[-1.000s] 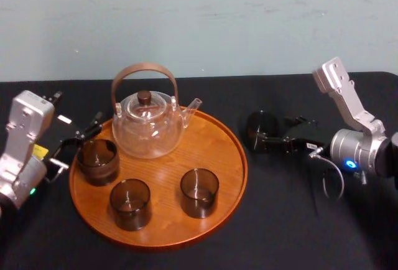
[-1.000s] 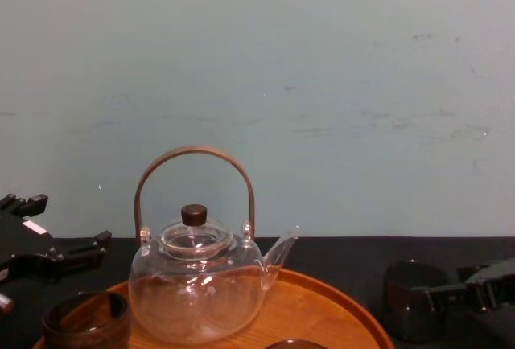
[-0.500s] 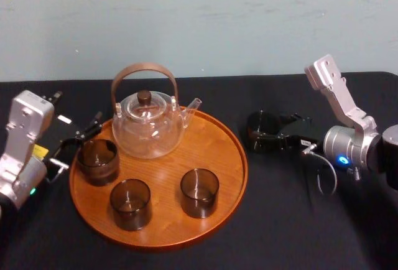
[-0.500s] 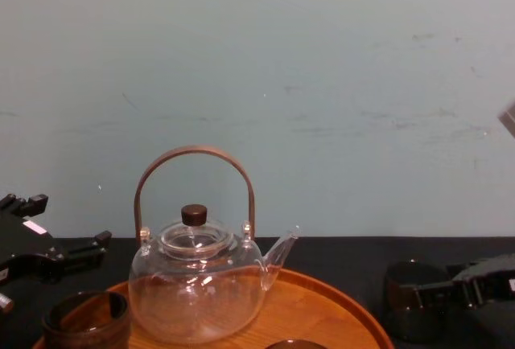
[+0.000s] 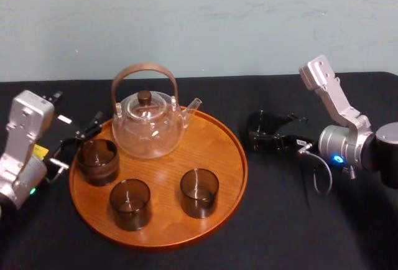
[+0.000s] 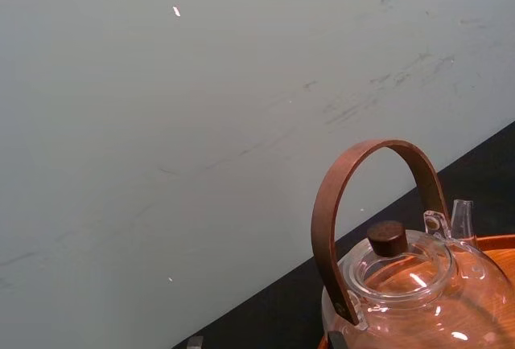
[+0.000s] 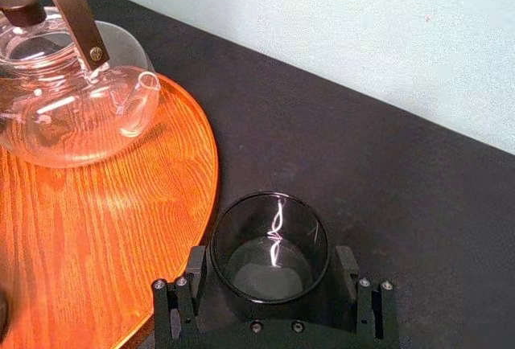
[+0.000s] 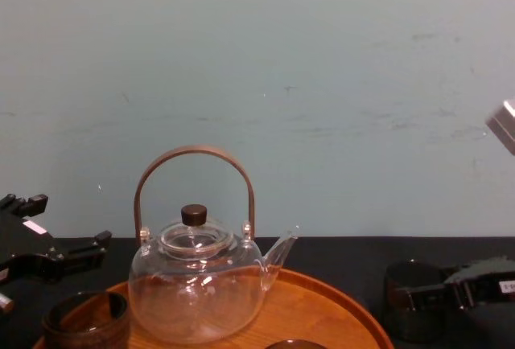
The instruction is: Pick up the glass from the table and place it on the tray.
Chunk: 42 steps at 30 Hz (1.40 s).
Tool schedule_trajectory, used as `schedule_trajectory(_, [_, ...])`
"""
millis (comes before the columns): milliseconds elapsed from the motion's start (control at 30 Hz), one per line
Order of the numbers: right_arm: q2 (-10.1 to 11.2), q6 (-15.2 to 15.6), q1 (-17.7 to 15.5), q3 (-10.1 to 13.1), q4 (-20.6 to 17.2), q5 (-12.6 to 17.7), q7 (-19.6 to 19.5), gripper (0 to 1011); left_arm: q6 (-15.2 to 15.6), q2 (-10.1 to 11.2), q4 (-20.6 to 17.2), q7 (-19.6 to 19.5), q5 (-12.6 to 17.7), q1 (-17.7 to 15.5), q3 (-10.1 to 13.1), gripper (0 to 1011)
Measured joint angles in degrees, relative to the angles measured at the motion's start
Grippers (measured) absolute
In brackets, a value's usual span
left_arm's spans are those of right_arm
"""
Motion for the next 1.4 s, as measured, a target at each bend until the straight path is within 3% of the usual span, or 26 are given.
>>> schedule_trajectory(600, [-0.49, 0.04, 0.11, -0.14, 0.24, -0.99, -0.25, 1002, 0.0, 0.0, 0.0, 0.0, 0.0, 0.0, 0.0, 1001])
schedule_trajectory(867, [-0.45, 0.07, 0.08, -0.11, 0.2, -0.86, -0.24, 887, 0.0, 0.0, 0.0, 0.0, 0.0, 0.0, 0.0, 1001])
schedule_trajectory(1400, [-0.41, 0.08, 0.06, -0.05, 0.2, -0.75, -0.16, 885, 0.0, 0.0, 0.0, 0.0, 0.0, 0.0, 0.0, 1001])
